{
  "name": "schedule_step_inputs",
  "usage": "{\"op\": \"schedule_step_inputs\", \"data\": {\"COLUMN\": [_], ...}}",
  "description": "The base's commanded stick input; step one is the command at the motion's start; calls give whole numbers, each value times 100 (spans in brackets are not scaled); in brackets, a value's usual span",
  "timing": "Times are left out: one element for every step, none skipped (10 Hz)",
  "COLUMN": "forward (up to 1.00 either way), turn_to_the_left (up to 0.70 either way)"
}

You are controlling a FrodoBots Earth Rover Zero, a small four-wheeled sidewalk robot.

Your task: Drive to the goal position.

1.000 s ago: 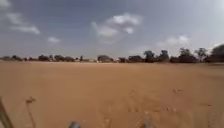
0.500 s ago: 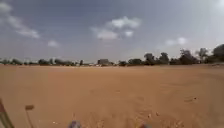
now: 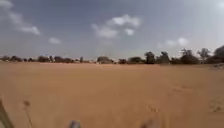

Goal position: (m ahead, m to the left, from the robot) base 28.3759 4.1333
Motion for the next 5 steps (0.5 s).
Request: {"op": "schedule_step_inputs", "data": {"forward": [100, 100, 100, 100, 100], "turn_to_the_left": [0, 0, 0, 0, 0]}}
